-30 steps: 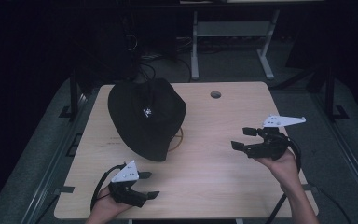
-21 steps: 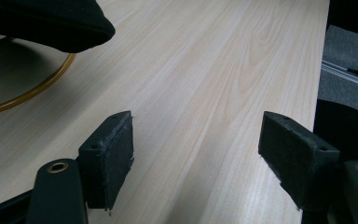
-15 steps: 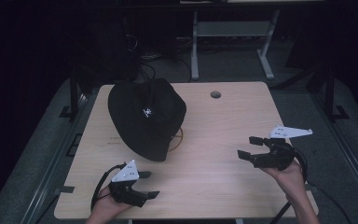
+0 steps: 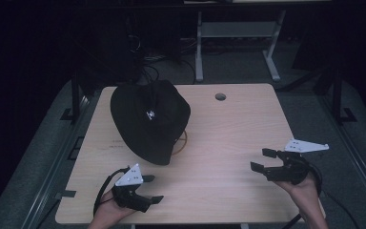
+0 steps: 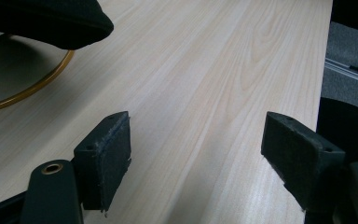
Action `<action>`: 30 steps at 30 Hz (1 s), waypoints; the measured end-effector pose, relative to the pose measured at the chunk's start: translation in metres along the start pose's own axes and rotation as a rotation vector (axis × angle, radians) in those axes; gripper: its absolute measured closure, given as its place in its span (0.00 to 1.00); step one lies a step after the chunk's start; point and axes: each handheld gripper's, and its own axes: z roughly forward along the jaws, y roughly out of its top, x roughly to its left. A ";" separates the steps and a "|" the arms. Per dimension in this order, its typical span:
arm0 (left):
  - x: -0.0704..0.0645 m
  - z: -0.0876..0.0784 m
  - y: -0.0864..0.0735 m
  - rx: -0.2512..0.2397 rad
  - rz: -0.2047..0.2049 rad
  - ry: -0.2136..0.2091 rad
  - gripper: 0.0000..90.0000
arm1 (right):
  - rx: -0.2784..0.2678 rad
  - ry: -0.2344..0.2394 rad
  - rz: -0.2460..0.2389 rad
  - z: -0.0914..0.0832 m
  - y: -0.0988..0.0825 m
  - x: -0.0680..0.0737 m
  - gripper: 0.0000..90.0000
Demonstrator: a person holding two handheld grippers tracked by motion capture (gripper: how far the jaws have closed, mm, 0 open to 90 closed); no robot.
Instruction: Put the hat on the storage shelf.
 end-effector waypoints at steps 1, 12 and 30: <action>0.000 0.000 0.000 0.001 0.002 0.000 0.26 | 0.002 -0.003 0.007 -0.001 -0.002 0.000 0.20; -0.001 0.001 -0.001 0.012 0.009 0.006 0.25 | 0.007 -0.050 0.019 -0.008 -0.023 -0.002 0.21; 0.000 0.003 -0.002 0.025 0.001 0.019 0.22 | 0.011 -0.052 0.024 -0.015 -0.054 0.009 0.20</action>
